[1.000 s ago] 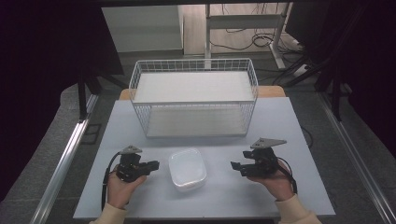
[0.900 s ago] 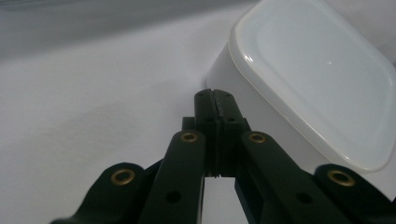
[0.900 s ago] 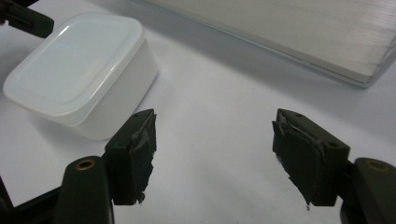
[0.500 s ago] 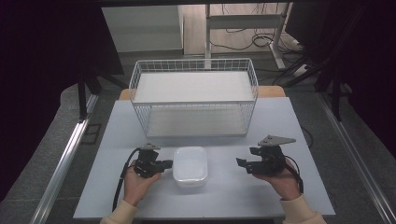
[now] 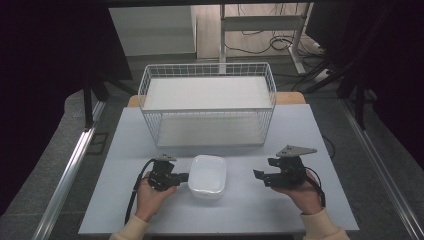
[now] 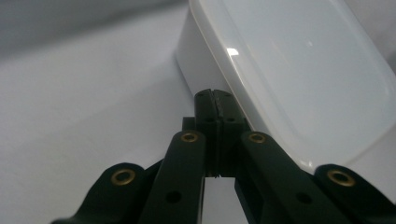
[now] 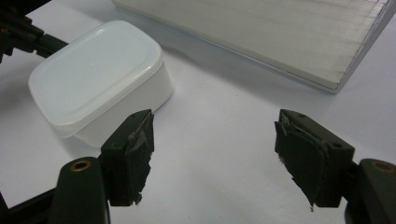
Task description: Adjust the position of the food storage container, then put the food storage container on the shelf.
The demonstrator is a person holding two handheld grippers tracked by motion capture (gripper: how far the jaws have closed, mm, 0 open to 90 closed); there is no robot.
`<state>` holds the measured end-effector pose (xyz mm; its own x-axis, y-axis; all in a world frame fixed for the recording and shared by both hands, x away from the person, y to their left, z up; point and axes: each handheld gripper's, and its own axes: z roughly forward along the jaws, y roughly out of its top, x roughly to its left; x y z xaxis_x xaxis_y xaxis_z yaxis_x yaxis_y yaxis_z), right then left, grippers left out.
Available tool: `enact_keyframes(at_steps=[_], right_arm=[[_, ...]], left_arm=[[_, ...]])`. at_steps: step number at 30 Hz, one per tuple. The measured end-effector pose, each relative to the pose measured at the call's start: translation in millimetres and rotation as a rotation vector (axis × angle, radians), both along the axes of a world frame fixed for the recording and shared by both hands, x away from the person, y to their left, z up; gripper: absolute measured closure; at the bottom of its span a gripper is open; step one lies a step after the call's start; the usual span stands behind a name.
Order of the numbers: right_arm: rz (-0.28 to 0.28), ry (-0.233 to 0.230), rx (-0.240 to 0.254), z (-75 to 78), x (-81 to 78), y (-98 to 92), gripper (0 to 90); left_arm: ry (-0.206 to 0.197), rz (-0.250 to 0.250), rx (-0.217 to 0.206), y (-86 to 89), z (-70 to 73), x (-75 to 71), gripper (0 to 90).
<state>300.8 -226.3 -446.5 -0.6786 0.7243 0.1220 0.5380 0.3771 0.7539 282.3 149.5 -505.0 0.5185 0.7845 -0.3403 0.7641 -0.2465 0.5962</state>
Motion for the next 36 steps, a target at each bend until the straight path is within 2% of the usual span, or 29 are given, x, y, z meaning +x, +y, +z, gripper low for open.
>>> enact_keyframes(at_steps=[2,10,15,16,17,18,19,20,21,23,24,25,27,33,35,36], right_arm=[[0.001,0.0,0.001,0.5,-0.4,-0.3,28.2],[0.005,0.003,-0.001,0.1,-0.4,0.1,28.1],[0.0,-0.005,0.002,0.4,-0.5,-0.8,28.1],[-0.012,-0.016,0.01,1.8,-0.3,-1.2,27.9],[-0.014,-0.017,0.017,2.6,-0.4,-1.1,27.4],[-0.013,-0.015,0.024,3.3,-0.4,-0.8,26.8],[-0.01,-0.01,0.032,3.6,-0.6,-0.3,26.1],[-0.005,-0.006,0.039,3.6,-0.7,0.5,25.4],[0.002,-0.002,0.044,3.1,-0.8,1.2,24.7],[0.014,0.007,0.06,2.1,-1.2,2.8,23.4],[0.014,0.007,0.06,2.1,-1.2,2.8,23.4],[0.005,0.008,0.099,2.3,-1.6,2.9,23.1],[-0.002,0.017,0.148,3.6,-1.1,1.7,22.8],[-0.012,0.02,0.203,6.6,-1.0,-1.4,21.9],[-0.017,0.021,0.213,6.6,-0.8,0.0,22.0],[-0.028,0.023,0.22,6.4,-1.0,1.1,22.3]], left_arm=[[-0.004,-0.01,0.022,-2.1,1.7,-5.0,90.0],[0.008,-0.061,0.026,-11.8,2.7,-12.5,90.0],[-0.006,-0.028,0.012,-4.2,6.3,-12.2,90.0],[-0.028,0.01,-0.011,6.0,10.7,-12.1,90.0],[-0.028,0.01,-0.011,6.0,10.7,-12.1,90.0],[-0.044,0.038,-0.027,11.9,13.6,-12.5,85.9],[-0.077,0.096,-0.07,23.9,19.9,-13.6,80.3],[-0.077,0.096,-0.07,23.9,19.9,-13.6,73.7],[-0.1,0.13,-0.116,34.2,26.7,-15.3,67.5],[-0.12,0.15,-0.145,41.8,33.4,-17.6,59.0],[-0.12,0.15,-0.145,41.8,33.4,-17.6,54.4],[-0.13,0.163,-0.16,46.7,38.0,-18.9,49.9],[-0.131,0.175,-0.18,50.8,41.6,-19.9,42.0],[-0.106,0.18,-0.21,52.0,41.0,-19.3,31.8],[-0.107,0.172,-0.215,50.3,41.1,-19.3,31.2],[-0.112,0.162,-0.214,49.2,41.2,-19.1,33.8]])
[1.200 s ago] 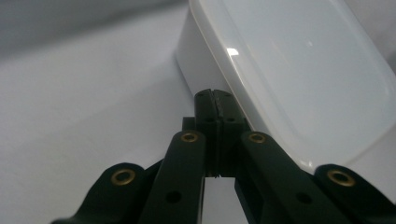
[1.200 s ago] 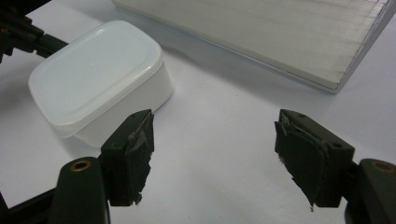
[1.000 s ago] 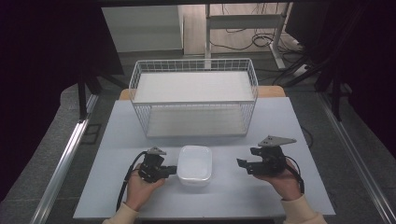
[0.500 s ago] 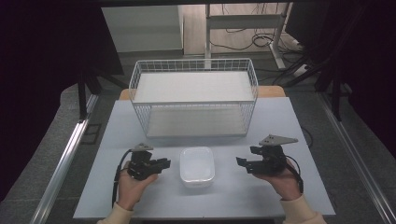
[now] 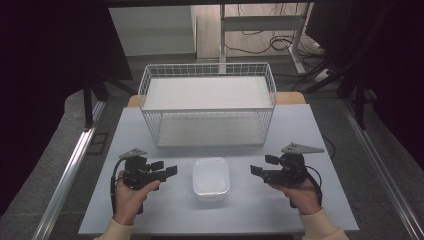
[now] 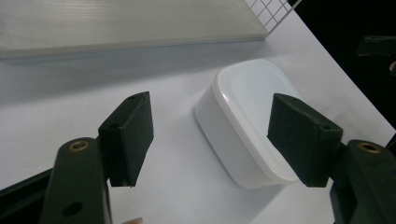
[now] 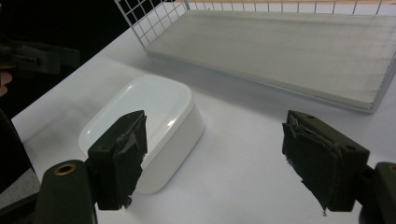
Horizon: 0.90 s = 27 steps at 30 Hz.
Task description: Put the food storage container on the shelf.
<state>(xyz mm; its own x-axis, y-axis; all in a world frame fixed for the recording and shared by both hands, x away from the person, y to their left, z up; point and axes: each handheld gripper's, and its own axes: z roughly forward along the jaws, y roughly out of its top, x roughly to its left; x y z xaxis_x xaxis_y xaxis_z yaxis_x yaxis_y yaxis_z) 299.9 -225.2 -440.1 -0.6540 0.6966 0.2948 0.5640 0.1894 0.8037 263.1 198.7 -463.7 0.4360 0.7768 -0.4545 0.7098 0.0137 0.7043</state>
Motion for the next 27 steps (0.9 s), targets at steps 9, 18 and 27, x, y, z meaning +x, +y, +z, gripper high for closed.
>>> enact_keyframes(at_steps=[9,18,27], right_arm=[[0.004,0.057,0.015,-6.3,-4.4,10.0,23.5],[0.031,0.112,-0.007,-16.5,0.2,34.6,25.9],[0.07,0.182,-0.014,-28.7,15.8,65.2,30.7]], left_arm=[[0.026,-0.038,-0.043,-7.3,-1.9,8.5,36.6],[0.102,-0.048,-0.089,-15.0,-8.5,20.4,38.0],[0.167,-0.08,-0.139,-29.8,-16.7,29.2,40.8]])
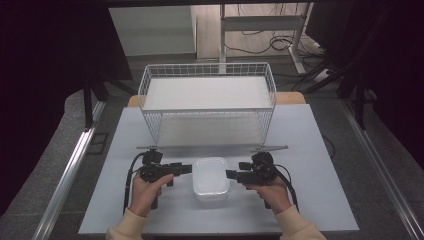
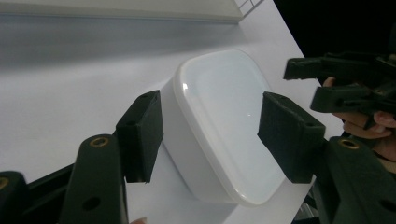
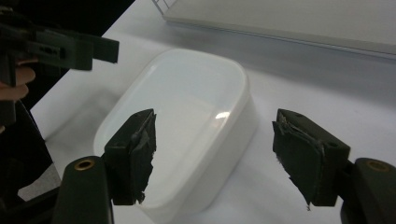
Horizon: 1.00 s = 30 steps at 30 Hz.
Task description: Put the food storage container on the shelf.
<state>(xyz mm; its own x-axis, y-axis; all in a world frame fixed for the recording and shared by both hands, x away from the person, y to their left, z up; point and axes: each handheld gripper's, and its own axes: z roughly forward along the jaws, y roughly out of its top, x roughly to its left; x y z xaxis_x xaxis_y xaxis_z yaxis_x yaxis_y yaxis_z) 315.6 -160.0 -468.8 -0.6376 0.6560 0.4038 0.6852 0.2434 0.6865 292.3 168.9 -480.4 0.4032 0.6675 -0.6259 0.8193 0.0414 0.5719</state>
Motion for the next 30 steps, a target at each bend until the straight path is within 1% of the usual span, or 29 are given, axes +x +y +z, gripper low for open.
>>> enact_keyframes(at_steps=[1,2,3,5,6,7,8,9,10,15,17,18,19,20,21,22,23,25,26,27,28,29,30], right_arm=[[0.0,0.0,0.0,0.0,0.0,0.0,30.7],[-0.01,0.006,0.016,-3.2,2.7,3.3,31.3],[-0.012,0.014,0.02,-5.6,3.1,4.5,31.7],[-0.009,0.023,0.014,-9.5,3.1,6.1,32.4],[-0.008,0.023,0.013,-9.9,3.1,6.0,32.9],[-0.011,0.024,0.018,-10.4,3.1,5.8,33.4],[-0.01,0.031,0.019,-10.6,3.2,5.6,33.9],[-0.01,0.031,0.019,-10.6,3.2,5.6,33.9],[-0.005,0.037,0.016,-11.8,3.1,6.0,34.9],[0.012,0.052,0.015,-17.9,1.9,10.0,36.8],[0.021,0.074,0.009,-23.6,1.2,13.5,38.2],[0.024,0.079,0.017,-24.9,1.1,14.1,38.7],[0.025,0.087,0.019,-25.4,0.8,14.6,39.5],[0.03,0.093,0.022,-26.1,0.6,14.9,40.4],[0.031,0.097,0.024,-26.5,0.4,15.1,41.1],[0.033,0.102,0.027,-27.0,0.2,15.4,41.7],[0.033,0.104,0.024,-27.5,0.2,15.5,42.0],[0.027,0.115,0.034,-28.1,0.8,14.5,44.1],[0.027,0.115,0.034,-28.1,0.8,14.5,44.1],[0.02,0.138,0.053,-28.2,2.1,11.4,49.7],[0.018,0.15,0.062,-27.7,2.7,9.2,53.4],[0.018,0.15,0.062,-27.7,2.7,9.2,53.4],[0.013,0.167,0.074,-26.4,3.0,5.7,58.9]], left_arm=[[0.0,0.0,0.0,0.0,0.0,0.0,41.4],[0.004,-0.014,0.009,-3.1,-2.0,-1.0,41.6],[0.001,-0.023,0.016,-4.4,-2.8,-1.5,41.9],[0.012,-0.029,-0.01,-5.2,-5.5,-1.9,42.5],[0.012,-0.029,-0.01,-5.2,-5.5,-1.9,42.6],[0.025,-0.03,-0.018,-5.4,-7.7,-1.4,42.7],[0.035,-0.022,-0.015,-4.5,-11.8,-0.6,42.9],[0.035,-0.022,-0.015,-4.5,-11.8,-0.6,43.1],[0.046,-0.02,-0.014,-4.1,-14.7,0.2,43.2],[0.048,-0.035,-0.021,-7.0,-16.0,0.1,44.8],[0.054,-0.035,-0.014,-8.9,-17.3,0.3,45.0],[0.061,-0.041,-0.018,-10.3,-19.0,0.5,45.5],[0.071,-0.046,-0.033,-11.2,-20.8,0.8,45.8],[0.071,-0.046,-0.033,-11.2,-20.8,0.8,46.3],[0.092,-0.049,-0.056,-12.3,-26.3,1.7,47.1],[0.107,-0.049,-0.057,-12.8,-29.5,2.3,47.8],[0.119,-0.051,-0.06,-13.0,-31.6,2.6,49.2],[0.126,-0.06,-0.06,-13.5,-33.5,3.1,53.6],[0.133,-0.062,-0.075,-14.5,-33.4,3.0,53.6],[0.133,-0.053,-0.07,-15.3,-32.5,2.3,57.2],[0.121,-0.051,-0.061,-13.5,-30.7,1.1,60.1],[0.121,-0.051,-0.061,-13.5,-30.7,1.1,63.9],[0.126,-0.044,-0.076,-11.6,-30.0,-0.1,65.8]])
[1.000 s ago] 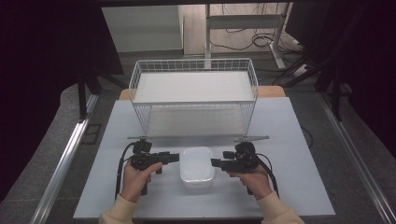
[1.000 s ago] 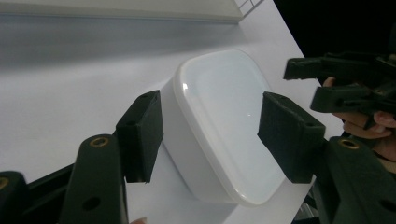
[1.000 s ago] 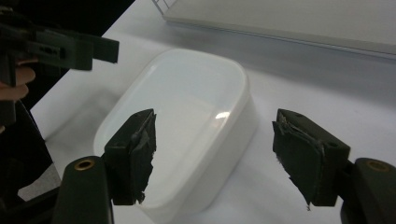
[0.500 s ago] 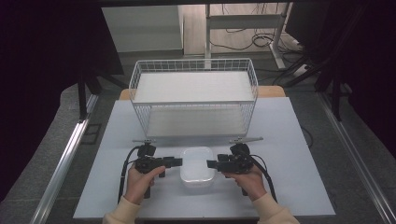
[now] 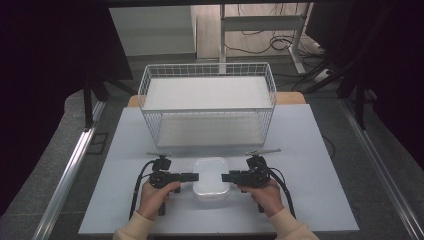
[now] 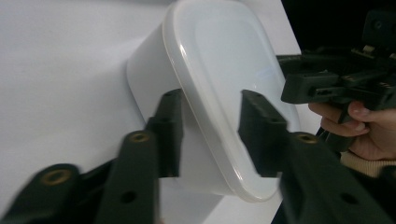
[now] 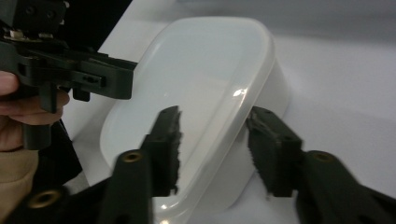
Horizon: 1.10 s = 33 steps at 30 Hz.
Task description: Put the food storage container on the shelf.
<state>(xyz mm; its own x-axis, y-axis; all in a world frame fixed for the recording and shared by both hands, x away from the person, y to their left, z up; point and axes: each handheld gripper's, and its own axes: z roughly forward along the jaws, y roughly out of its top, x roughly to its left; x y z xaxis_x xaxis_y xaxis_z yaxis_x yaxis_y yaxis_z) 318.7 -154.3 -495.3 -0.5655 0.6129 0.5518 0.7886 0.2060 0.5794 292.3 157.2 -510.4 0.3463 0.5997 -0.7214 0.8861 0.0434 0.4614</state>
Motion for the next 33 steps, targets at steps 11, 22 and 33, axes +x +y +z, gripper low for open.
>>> enact_keyframes(at_steps=[11,22,33], right_arm=[[-0.008,0.047,0.093,5.1,-11.4,-11.5,73.0],[0.015,0.0,0.094,12.9,-20.1,-12.2,80.3],[0.053,-0.127,0.081,37.1,-30.6,-9.0,80.2]], left_arm=[[-0.045,-0.005,-0.02,5.9,7.2,-18.8,74.9],[-0.102,-0.002,0.018,6.4,16.6,-27.1,78.9],[-0.23,-0.011,0.051,9.4,42.6,-38.6,78.9]])
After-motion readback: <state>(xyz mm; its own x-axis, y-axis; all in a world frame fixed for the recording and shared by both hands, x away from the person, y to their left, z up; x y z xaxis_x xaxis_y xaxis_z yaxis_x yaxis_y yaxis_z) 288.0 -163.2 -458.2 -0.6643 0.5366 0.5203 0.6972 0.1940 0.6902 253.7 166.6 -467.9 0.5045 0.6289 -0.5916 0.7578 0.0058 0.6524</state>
